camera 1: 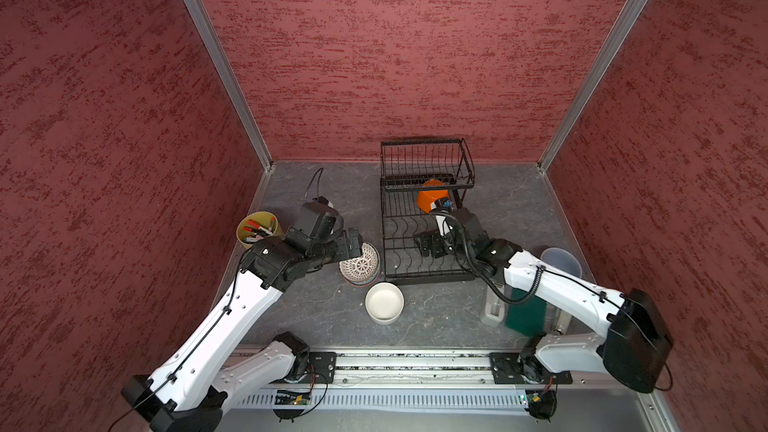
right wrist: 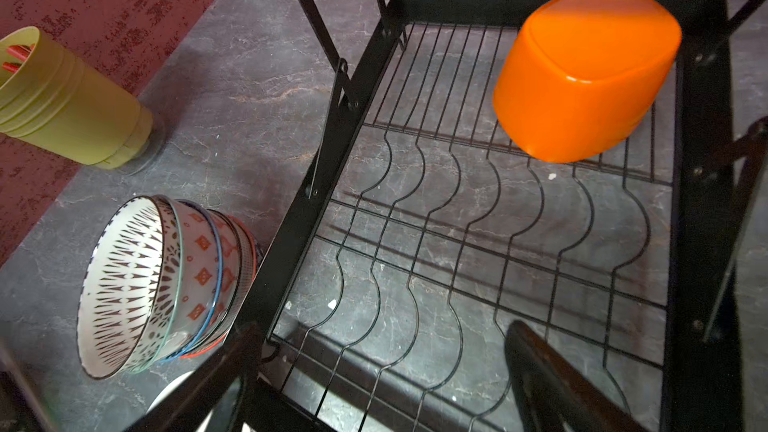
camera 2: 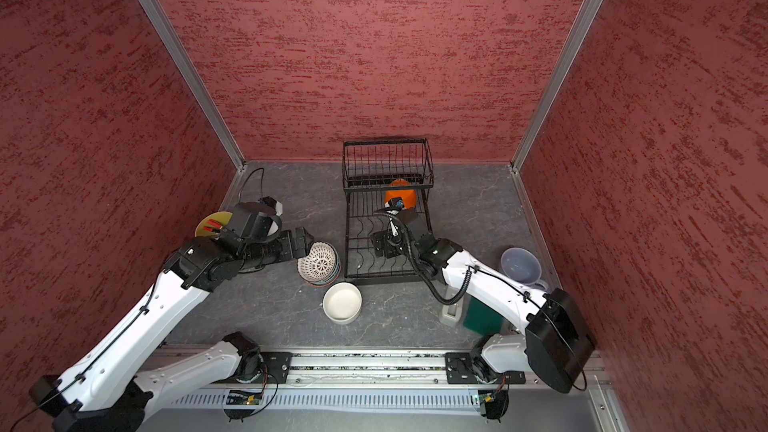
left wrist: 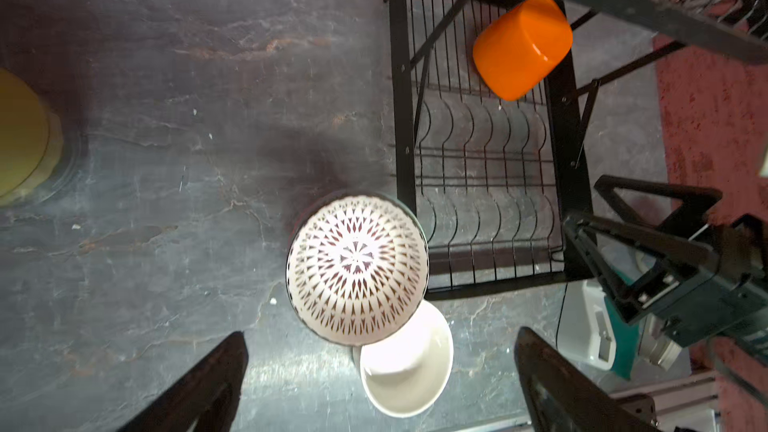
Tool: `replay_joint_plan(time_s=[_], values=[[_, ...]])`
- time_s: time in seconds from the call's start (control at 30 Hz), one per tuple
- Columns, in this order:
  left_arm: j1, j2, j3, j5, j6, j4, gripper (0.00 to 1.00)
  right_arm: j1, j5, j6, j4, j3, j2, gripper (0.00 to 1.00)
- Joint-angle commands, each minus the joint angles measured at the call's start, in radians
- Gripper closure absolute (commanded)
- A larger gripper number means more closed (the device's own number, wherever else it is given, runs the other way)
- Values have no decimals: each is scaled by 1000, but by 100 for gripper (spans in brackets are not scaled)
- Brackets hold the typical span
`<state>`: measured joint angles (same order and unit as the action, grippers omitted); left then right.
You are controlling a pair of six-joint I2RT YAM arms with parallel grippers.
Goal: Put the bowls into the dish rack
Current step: 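Open the right gripper and withdraw it from the orange bowl, then move the left gripper down onto the white bowl near the patterned stack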
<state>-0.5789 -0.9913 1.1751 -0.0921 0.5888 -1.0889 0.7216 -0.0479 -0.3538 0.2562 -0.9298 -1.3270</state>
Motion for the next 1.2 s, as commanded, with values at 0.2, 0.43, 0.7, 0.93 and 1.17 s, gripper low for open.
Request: replay_joint_plan(time_s=[0.2, 0.43, 0.7, 0.93, 1.17], values=[[-194, -22, -74, -70, 235, -157, 0, -13, -43, -122, 116, -41, 20, 7], [-309, -30, -194, -74, 419, -102, 0, -13, -93, -140, 108, -15, 52, 8], [-424, -126, -242, -113, 539, -21, 0, -13, -143, -132, 111, 28, 131, 8], [-455, -200, -260, -89, 563, 29, 0, -13, -151, -126, 95, 54, 167, 8], [-460, -264, -264, -90, 570, 44, 5, -13, -160, -123, 94, 75, 187, 8]])
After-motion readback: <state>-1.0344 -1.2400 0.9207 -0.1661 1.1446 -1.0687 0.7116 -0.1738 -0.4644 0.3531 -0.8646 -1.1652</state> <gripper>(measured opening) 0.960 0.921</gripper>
